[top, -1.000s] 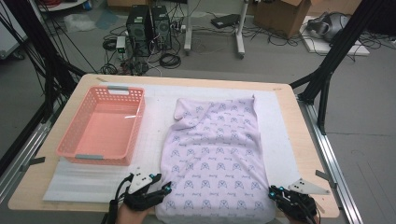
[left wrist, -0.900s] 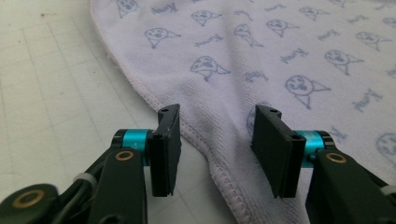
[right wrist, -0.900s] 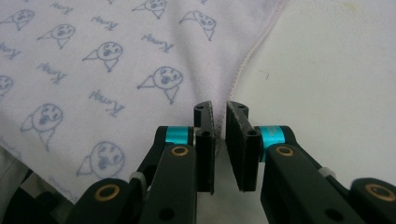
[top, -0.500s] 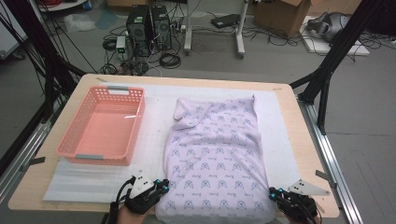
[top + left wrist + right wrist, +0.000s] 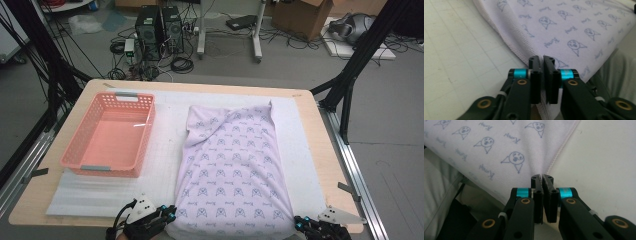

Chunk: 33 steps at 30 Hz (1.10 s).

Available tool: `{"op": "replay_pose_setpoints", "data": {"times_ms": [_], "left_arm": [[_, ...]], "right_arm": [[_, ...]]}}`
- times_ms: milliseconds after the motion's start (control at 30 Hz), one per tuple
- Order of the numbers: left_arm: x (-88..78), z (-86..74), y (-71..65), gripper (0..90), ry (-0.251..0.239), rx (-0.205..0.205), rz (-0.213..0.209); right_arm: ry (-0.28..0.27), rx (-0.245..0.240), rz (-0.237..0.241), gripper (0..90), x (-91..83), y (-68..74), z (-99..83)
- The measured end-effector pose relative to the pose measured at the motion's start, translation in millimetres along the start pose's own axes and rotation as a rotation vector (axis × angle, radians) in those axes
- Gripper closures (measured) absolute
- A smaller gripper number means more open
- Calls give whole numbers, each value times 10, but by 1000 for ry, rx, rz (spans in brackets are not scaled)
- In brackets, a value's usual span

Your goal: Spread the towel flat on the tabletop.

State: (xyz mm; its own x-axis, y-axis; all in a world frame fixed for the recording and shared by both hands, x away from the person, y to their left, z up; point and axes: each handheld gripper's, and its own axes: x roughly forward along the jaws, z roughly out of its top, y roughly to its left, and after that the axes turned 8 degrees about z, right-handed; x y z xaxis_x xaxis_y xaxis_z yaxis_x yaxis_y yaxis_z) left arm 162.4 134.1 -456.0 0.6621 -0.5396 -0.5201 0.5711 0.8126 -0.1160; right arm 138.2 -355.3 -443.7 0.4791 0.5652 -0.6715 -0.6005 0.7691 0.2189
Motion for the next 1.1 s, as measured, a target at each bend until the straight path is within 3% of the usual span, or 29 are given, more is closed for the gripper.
{"op": "replay_pose_setpoints", "data": {"times_ms": [33, 67, 167, 300, 367, 433, 467, 500, 533, 567, 700, 800, 867, 900, 967, 1100], "left_arm": [[2, 16, 8, 630, -18, -14, 7], [6, 33, 25, 574, -35, -27, 12], [46, 63, 76, 512, -59, -43, 37], [191, 67, 93, 507, -22, -31, 46], [247, 52, 56, 511, -25, 12, 57], [257, 33, 13, 588, -38, 82, 91], [251, 25, 14, 692, -45, 110, 85], [250, 23, 10, 819, -39, 91, 56], [247, 27, 2, 852, -34, 85, 60], [240, 32, -5, 859, -28, 81, 58], [135, -5, 40, 862, 5, -1, 8], [38, -24, 30, 861, 21, -10, -40], [21, -14, 20, 833, 8, -10, -50], [21, -8, 17, 778, -12, -9, -33], [28, 9, 32, 642, -41, -34, -8], [75, 37, 88, 568, -72, -82, 26]], "right_arm": [[-9, 8, -8, 776, -6, -1, 0], [-20, 17, -11, 736, -12, -7, 10], [-66, 29, -15, 676, 4, -13, 53], [-80, 12, -65, 630, 154, -13, 147], [-56, -5, -93, 642, 264, -28, 185], [-64, 0, -97, 707, 265, -34, 189], [-63, 3, -89, 821, 254, -38, 182], [-61, 1, -60, 870, 247, -45, 175], [-58, -2, -57, 874, 240, -38, 170], [-53, -6, -55, 877, 234, -35, 170], [-35, -7, -28, 881, 164, -15, 128], [-2, -19, 8, 881, 75, 21, 57], [16, -28, 16, 874, 40, 34, 39], [14, -25, 16, 862, 30, 39, 39], [-14, -27, 8, 788, 46, 38, 63], [-64, -8, -30, 664, 125, 23, 133]]}}
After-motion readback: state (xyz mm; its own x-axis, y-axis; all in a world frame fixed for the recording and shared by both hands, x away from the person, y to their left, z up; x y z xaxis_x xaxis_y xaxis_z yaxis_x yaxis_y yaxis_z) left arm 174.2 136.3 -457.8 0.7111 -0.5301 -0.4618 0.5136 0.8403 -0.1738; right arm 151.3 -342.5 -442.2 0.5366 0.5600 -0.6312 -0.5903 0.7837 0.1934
